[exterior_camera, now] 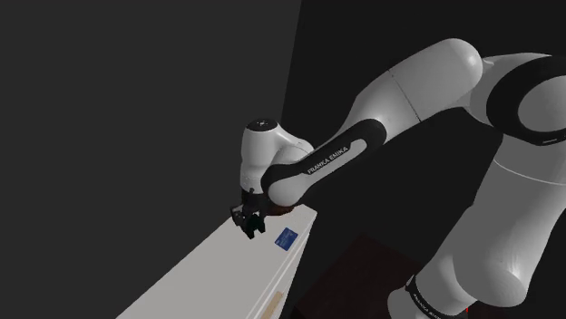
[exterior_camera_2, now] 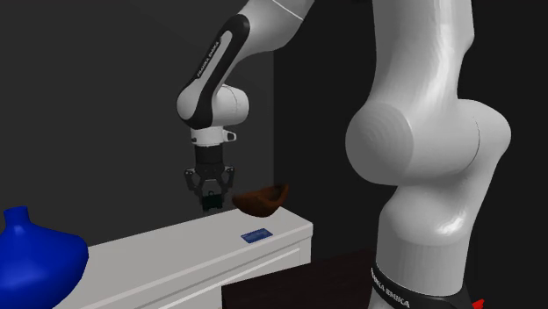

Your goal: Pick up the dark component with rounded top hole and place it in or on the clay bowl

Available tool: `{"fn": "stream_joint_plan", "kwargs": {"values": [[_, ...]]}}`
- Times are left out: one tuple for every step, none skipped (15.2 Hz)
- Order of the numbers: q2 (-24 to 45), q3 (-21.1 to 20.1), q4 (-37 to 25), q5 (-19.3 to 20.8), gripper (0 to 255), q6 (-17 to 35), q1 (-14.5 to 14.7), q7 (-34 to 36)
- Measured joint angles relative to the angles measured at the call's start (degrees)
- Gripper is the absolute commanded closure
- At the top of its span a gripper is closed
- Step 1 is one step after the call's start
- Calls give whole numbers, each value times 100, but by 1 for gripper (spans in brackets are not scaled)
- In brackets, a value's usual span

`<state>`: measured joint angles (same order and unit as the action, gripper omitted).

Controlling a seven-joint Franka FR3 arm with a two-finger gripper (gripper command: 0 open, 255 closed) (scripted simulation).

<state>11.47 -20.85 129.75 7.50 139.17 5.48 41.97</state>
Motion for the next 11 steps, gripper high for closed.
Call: {"fn": "stream_joint_plan", "kwargs": {"values": [[-61, -16, -19, -39, 255, -75, -5, -22], [-119, -24, -30, -77, 255, -139, -19, -59], [-176, -37, -53, -114, 255, -214, -22, -78], [-238, -46, -60, -151, 255, -278, -32, -109], [-293, -54, -88, -187, 255, -356, -41, -139], [-355, -59, -98, -224, 255, -422, -52, -172], [-409, -70, -114, -255, 255, -488, -51, -183], [-456, -75, -148, -284, 255, -565, -57, -209], [-532, -80, -143, -326, 255, -629, -67, -244], [-577, -87, -175, -354, 255, -703, -68, -259], [-647, -88, -187, -393, 255, -779, -78, -296]]}}
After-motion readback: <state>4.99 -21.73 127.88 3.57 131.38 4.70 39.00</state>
